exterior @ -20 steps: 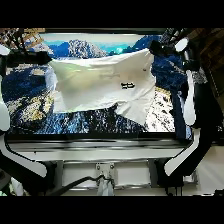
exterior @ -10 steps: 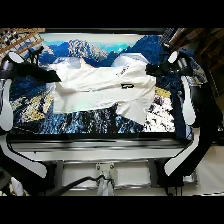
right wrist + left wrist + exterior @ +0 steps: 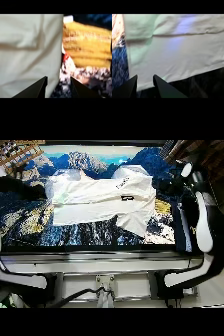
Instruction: Fold the clothes and pants, and hang the long-sleeved shirts on hangers.
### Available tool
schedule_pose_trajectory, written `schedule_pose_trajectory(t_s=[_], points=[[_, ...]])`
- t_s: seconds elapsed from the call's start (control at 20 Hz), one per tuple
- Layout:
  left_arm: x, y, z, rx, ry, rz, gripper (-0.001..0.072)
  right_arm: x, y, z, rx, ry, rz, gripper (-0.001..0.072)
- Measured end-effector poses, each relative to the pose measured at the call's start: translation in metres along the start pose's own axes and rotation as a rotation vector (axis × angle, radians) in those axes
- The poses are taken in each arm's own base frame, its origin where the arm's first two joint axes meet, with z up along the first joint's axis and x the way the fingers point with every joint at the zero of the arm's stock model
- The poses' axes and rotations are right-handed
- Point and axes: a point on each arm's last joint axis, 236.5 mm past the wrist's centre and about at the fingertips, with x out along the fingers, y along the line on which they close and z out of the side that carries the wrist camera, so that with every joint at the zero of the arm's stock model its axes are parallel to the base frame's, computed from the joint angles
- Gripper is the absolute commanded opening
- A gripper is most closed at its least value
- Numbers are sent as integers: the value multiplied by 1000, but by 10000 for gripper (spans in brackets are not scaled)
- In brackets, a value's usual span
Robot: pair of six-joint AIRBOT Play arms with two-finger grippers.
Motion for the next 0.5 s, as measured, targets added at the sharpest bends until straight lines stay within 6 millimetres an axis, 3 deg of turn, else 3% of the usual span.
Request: schedule_pose_trajectory(t_s=[0.05, 0.2, 0.3, 0.5], points=[[-6, 3, -10, -31, -20, 13, 286, 0, -3, -17, 13, 10, -2, 329], [-5, 1, -47, -115, -76, 7, 294, 15, -8, -63, 87, 18, 15, 333], [7, 4, -71, -166, -86, -4, 399, 30, -1, -85, 140, 22, 66, 352], [33, 6, -110, -252, -52, -37, 411, 53, 11, -118, 223, 54, 143, 352]])
